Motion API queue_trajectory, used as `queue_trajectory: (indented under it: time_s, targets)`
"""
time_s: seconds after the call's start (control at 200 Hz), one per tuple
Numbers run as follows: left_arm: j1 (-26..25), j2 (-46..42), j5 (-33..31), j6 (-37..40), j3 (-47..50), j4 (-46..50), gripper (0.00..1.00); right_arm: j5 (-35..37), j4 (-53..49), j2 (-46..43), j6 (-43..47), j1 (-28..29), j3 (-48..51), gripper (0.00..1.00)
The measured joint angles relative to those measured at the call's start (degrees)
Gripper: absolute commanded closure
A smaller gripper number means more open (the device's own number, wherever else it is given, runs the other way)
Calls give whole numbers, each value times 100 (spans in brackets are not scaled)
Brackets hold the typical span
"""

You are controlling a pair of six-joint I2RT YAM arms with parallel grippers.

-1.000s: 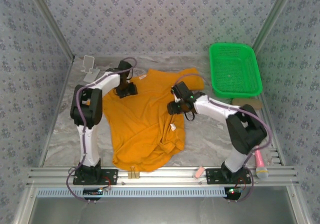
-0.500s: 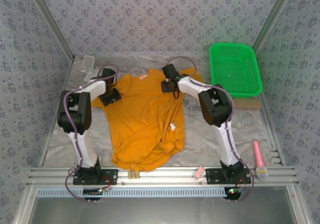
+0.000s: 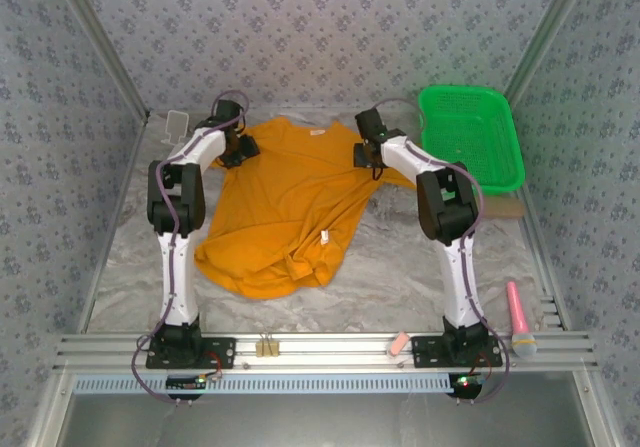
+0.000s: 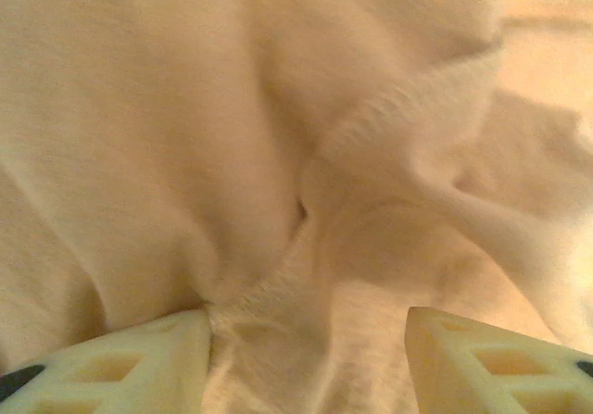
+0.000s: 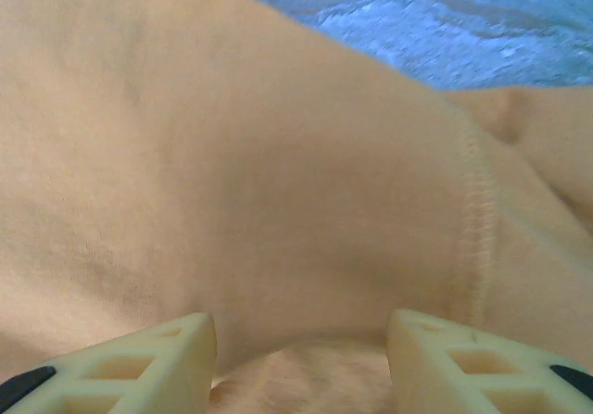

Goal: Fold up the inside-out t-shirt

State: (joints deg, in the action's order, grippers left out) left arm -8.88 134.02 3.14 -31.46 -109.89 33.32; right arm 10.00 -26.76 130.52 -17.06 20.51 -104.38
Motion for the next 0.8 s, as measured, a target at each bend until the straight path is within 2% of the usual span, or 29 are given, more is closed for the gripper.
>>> queue_trajectory:
  time_s: [0.1,0.18,0.325,0.46,0.555,0.665,0.8]
  targets:
    - [-96,-160,160,92,79,195,36,-184,15,-433,219,96,256,45]
    - [-199,-654,181,197,455,374,36,-264,105,-1147,503,428,831,44]
    - [-428,-2251,-7,433,1478,750,35,-651,586,-2833,1099,1392,2579,43]
    - [-601,-3851,-131,485,2658,876,36,-1499,643,-4015,1731,1980,4207,41]
    - [-706,-4826,-186,376,3860,907,38,-1742,605,-4413,2393,2415,4940,40]
    - [-817,-5399,-83,240,5012,1073,41,-1805,892,-4575,3106,3237,5431,41]
    - [-909,-6052,72,120,5838,1434,45,-1552,1668,-4365,3681,3733,5606,42]
